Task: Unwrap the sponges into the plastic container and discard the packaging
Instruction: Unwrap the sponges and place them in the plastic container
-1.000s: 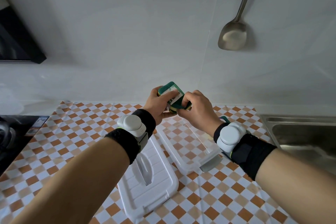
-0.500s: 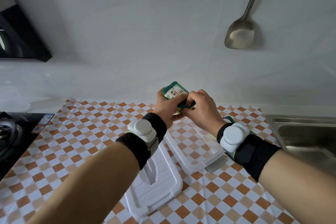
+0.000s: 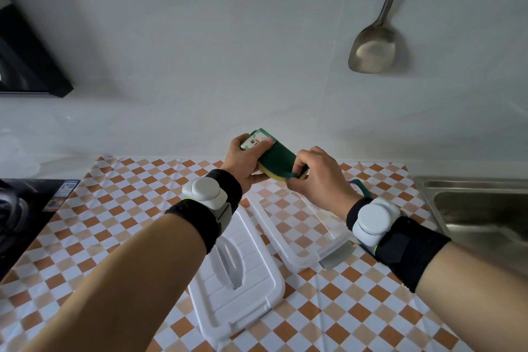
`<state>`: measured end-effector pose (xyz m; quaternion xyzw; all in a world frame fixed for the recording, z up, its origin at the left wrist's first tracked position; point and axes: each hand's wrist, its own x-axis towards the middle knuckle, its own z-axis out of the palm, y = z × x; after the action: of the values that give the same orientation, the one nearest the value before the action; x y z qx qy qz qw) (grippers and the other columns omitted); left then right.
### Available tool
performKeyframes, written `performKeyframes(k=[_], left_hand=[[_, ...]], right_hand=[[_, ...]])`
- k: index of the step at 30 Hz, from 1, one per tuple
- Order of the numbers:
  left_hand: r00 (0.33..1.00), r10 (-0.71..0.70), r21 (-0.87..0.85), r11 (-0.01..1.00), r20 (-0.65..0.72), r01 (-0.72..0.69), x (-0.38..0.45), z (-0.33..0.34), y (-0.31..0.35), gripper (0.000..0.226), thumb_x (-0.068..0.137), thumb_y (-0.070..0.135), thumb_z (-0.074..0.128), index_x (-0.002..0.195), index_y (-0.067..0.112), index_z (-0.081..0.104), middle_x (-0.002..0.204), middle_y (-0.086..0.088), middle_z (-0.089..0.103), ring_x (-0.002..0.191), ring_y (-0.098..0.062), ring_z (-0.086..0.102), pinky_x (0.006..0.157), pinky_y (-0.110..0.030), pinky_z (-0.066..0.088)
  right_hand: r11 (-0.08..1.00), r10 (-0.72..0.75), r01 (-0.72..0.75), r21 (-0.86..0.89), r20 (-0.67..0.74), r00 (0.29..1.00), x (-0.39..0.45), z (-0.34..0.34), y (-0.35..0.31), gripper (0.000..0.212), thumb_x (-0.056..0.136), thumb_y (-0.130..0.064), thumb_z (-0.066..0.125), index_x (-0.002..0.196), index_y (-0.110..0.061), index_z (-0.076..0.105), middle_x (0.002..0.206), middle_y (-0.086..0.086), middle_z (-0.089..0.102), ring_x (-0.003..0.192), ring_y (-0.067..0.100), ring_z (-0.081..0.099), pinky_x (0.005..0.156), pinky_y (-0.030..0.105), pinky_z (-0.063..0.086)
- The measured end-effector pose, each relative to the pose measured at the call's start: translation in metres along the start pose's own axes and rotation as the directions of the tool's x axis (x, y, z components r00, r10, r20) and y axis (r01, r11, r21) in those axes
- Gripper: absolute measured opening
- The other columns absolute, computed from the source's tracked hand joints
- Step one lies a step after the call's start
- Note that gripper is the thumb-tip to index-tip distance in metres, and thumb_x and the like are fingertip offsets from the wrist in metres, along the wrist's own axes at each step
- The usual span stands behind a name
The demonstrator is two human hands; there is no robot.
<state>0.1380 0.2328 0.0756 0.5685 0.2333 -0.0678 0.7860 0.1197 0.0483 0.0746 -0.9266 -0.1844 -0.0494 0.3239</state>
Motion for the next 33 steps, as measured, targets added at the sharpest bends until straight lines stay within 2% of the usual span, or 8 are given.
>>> performKeyframes(k=[5, 9, 15, 18, 23, 27, 31, 33], left_hand=[[0.997, 0.067, 0.033, 0.997, -0.049, -0.065, 0.011, -0.014, 0.010, 0.067, 0.090, 0.019, 0.083, 0.142, 0.032, 0.043, 0.130, -0.012, 0.062, 0.107, -0.030, 0.071, 0.071, -0.047, 0.067], [0.989, 0.136, 0.142, 0.982, -0.050, -0.128, 0.019, -0.029, 0.019, 0.074, 0.089, 0.016, 0.083, 0.147, 0.034, 0.041, 0.132, -0.008, 0.057, 0.110, -0.029, 0.069, 0.079, -0.053, 0.066], [0.986, 0.157, 0.244, 0.960, -0.063, -0.137, 0.030, -0.043, 0.025, 0.078, 0.088, 0.019, 0.085, 0.150, 0.035, 0.040, 0.130, -0.005, 0.057, 0.109, -0.030, 0.071, 0.078, -0.055, 0.066], [0.989, 0.128, 0.217, 0.970, -0.073, -0.110, 0.036, -0.047, 0.019, 0.079, 0.087, 0.018, 0.085, 0.150, 0.035, 0.040, 0.132, -0.006, 0.057, 0.111, -0.031, 0.071, 0.080, -0.056, 0.066], [0.995, 0.074, 0.154, 0.986, -0.063, -0.063, 0.043, -0.050, 0.010, 0.078, 0.087, 0.017, 0.085, 0.149, 0.035, 0.041, 0.134, -0.008, 0.056, 0.113, -0.032, 0.069, 0.084, -0.060, 0.064], [0.997, 0.065, 0.147, 0.987, -0.050, -0.057, 0.048, -0.052, 0.010, 0.078, 0.087, 0.016, 0.085, 0.149, 0.034, 0.041, 0.134, -0.008, 0.055, 0.115, -0.033, 0.068, 0.085, -0.060, 0.064], [0.997, 0.067, 0.146, 0.987, -0.041, -0.060, 0.050, -0.051, 0.009, 0.078, 0.088, 0.016, 0.084, 0.150, 0.034, 0.040, 0.134, -0.007, 0.055, 0.115, -0.033, 0.069, 0.085, -0.060, 0.064], [0.997, 0.064, 0.136, 0.989, -0.041, -0.057, 0.050, -0.051, 0.009, 0.078, 0.088, 0.015, 0.084, 0.150, 0.034, 0.040, 0.134, -0.008, 0.055, 0.115, -0.034, 0.069, 0.085, -0.061, 0.064]], right_hand=[[0.999, 0.041, -0.042, -0.025, -0.030, 0.999, -0.004, 0.000, 0.008, 0.026, 0.071, -0.028, 0.080, 0.079, -0.021, 0.056, 0.086, -0.005, 0.052, 0.074, 0.013, 0.052, 0.059, 0.020, 0.039], [0.987, 0.134, -0.136, -0.089, -0.021, 0.991, -0.004, 0.011, 0.019, 0.029, 0.074, -0.036, 0.078, 0.087, -0.023, 0.055, 0.092, -0.004, 0.053, 0.080, 0.016, 0.054, 0.066, 0.029, 0.050], [0.955, 0.259, -0.234, -0.181, 0.127, 0.958, 0.002, 0.048, 0.030, 0.029, 0.073, -0.040, 0.071, 0.088, -0.023, 0.053, 0.093, -0.003, 0.054, 0.081, 0.017, 0.057, 0.066, 0.028, 0.049], [0.943, 0.297, -0.252, -0.219, 0.205, 0.933, 0.006, 0.072, 0.038, 0.031, 0.072, -0.040, 0.071, 0.088, -0.023, 0.050, 0.095, 0.001, 0.055, 0.081, 0.019, 0.057, 0.066, 0.028, 0.047], [0.892, 0.389, -0.256, -0.373, 0.343, 0.855, 0.013, 0.107, 0.047, 0.046, 0.074, -0.042, 0.075, 0.106, -0.015, 0.054, 0.106, 0.005, 0.055, 0.084, 0.023, 0.059, 0.073, 0.033, 0.051], [0.893, 0.379, -0.191, -0.407, 0.453, 0.807, 0.016, 0.125, 0.049, 0.037, 0.073, -0.035, 0.079, 0.096, -0.011, 0.063, 0.089, 0.003, 0.064, 0.071, 0.019, 0.058, 0.060, 0.025, 0.045], [0.847, 0.420, -0.140, -0.513, 0.483, 0.768, 0.019, 0.132, 0.044, 0.023, 0.079, -0.025, 0.073, 0.073, -0.013, 0.054, 0.066, -0.003, 0.053, 0.061, 0.015, 0.053, 0.064, 0.025, 0.050], [0.847, 0.420, -0.116, -0.519, 0.518, 0.745, 0.020, 0.134, 0.043, 0.018, 0.082, -0.022, 0.073, 0.080, -0.010, 0.058, 0.069, -0.001, 0.056, 0.065, 0.016, 0.057, 0.071, 0.026, 0.054]])
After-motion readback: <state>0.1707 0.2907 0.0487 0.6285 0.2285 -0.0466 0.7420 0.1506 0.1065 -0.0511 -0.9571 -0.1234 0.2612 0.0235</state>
